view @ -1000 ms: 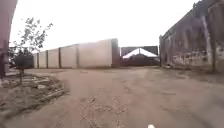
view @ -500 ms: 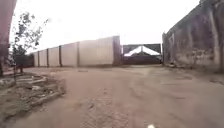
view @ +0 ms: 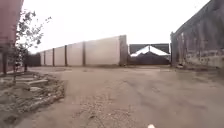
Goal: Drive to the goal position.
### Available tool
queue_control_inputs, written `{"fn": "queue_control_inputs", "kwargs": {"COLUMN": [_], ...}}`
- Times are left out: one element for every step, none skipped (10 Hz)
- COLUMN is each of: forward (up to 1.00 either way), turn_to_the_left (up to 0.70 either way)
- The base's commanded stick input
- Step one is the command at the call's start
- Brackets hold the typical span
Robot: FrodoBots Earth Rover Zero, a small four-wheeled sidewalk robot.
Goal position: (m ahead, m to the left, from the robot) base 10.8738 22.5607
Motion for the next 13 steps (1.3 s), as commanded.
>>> {"fn": "queue_control_inputs", "kwargs": {"forward": [0.50, 0.50, 0.50, 0.50, 0.50, 0.50, 0.50, 0.50, 0.50, 0.50, 0.50, 0.50, 0.50], "turn_to_the_left": [0.00, 0.00, 0.00, 0.00, 0.14, 0.40, 0.31, 0.02, 0.00, 0.00, 0.00, 0.00, 0.00]}}
